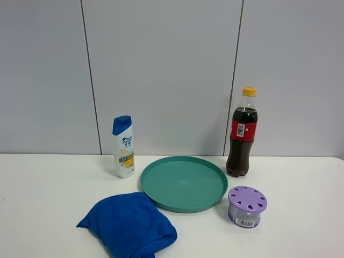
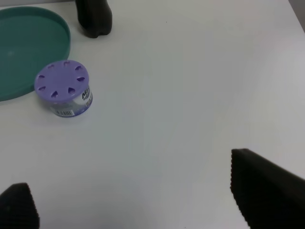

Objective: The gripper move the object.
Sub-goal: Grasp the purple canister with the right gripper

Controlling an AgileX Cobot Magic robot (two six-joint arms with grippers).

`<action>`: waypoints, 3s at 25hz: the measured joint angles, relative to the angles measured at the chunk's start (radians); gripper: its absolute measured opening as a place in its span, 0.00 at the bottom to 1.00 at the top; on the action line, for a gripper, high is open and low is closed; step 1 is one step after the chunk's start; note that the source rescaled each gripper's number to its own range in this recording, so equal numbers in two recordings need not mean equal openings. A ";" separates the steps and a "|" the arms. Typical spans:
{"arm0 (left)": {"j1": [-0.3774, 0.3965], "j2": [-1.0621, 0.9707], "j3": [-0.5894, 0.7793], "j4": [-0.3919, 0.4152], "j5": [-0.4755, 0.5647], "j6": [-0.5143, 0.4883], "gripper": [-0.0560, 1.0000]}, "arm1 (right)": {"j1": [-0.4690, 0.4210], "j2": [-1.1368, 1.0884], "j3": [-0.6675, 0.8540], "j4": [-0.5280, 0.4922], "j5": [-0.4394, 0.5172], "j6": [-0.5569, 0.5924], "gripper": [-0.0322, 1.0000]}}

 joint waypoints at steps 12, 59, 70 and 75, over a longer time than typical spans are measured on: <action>0.000 0.000 0.000 0.000 0.000 0.001 1.00 | 0.001 0.000 0.000 0.000 0.000 0.000 0.33; 0.000 0.000 0.000 0.000 0.000 0.002 1.00 | 0.258 1.664 -0.483 -0.096 -0.492 -0.096 0.96; 0.000 0.000 0.000 0.000 0.000 0.002 1.00 | 0.260 1.796 -0.483 -0.098 -0.595 -0.120 1.00; 0.000 0.000 0.000 0.000 0.000 0.002 1.00 | 0.260 1.831 -0.483 -0.099 -0.655 -0.120 1.00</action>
